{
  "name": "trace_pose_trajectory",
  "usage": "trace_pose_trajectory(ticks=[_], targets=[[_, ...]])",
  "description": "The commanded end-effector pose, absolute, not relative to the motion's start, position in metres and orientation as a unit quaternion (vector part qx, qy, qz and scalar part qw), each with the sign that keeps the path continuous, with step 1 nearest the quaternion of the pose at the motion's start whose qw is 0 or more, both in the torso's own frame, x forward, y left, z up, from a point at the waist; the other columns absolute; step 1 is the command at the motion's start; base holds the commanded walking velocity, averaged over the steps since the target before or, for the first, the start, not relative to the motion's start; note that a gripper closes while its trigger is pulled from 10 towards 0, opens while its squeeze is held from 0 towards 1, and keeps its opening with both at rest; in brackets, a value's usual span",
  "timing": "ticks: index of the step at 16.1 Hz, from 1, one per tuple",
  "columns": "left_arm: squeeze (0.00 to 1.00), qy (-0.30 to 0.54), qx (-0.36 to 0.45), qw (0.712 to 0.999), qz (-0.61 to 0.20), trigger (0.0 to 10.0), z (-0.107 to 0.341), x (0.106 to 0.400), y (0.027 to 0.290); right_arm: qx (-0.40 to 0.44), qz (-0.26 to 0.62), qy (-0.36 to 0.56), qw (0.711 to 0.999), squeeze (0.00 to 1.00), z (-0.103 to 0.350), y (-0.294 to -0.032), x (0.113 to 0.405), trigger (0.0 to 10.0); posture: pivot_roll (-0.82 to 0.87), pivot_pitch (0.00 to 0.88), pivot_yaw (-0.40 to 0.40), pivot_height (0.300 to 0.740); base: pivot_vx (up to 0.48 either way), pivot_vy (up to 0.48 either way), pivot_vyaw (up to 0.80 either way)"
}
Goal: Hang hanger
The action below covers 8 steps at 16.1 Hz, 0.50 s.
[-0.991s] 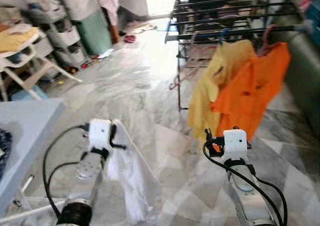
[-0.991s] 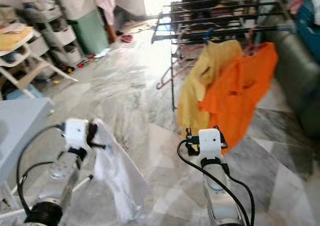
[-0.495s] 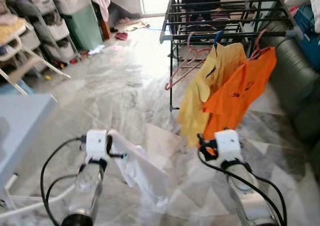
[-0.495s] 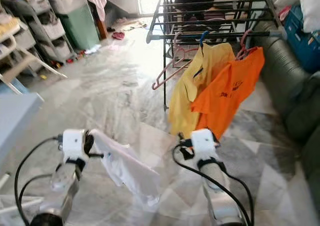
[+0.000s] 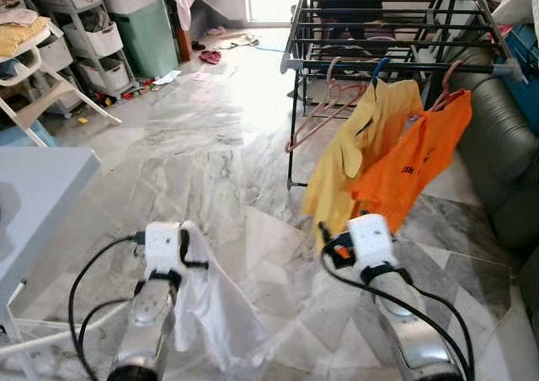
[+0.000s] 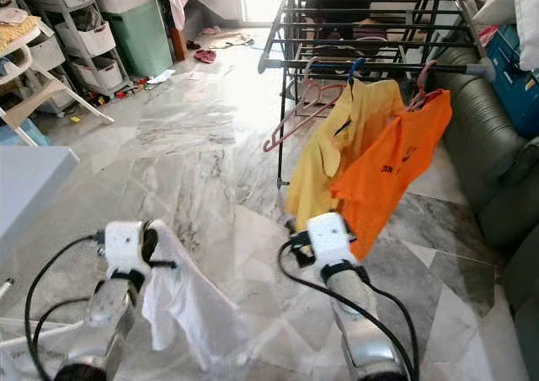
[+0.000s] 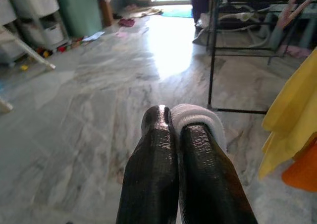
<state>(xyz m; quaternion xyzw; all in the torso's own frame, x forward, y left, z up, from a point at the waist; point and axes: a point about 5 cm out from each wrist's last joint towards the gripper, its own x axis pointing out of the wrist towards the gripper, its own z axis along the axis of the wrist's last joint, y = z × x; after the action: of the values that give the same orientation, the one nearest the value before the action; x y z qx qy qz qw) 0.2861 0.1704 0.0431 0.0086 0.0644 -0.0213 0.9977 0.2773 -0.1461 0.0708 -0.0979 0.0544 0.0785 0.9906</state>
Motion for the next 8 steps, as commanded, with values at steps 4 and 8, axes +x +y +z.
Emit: trace_pose_trajectory(ticks=[4, 8], targets=[[0.0, 0.055, 0.018, 0.996, -0.066, 10.0, 0.053, 0.298, 0.166, -0.066, 0.036, 0.048, 0.996, 0.0, 0.076, -0.15, 0.275, 10.0, -0.23, 0.0, 0.138, 0.74, 0.0, 0.0, -0.31], [0.0, 0.062, 0.009, 0.997, -0.046, 10.0, 0.052, 0.304, 0.171, -0.077, 0.067, 0.041, 0.994, 0.0, 0.079, -0.14, 0.281, 10.0, -0.22, 0.0, 0.12, 0.74, 0.0, 0.068, -0.8]])
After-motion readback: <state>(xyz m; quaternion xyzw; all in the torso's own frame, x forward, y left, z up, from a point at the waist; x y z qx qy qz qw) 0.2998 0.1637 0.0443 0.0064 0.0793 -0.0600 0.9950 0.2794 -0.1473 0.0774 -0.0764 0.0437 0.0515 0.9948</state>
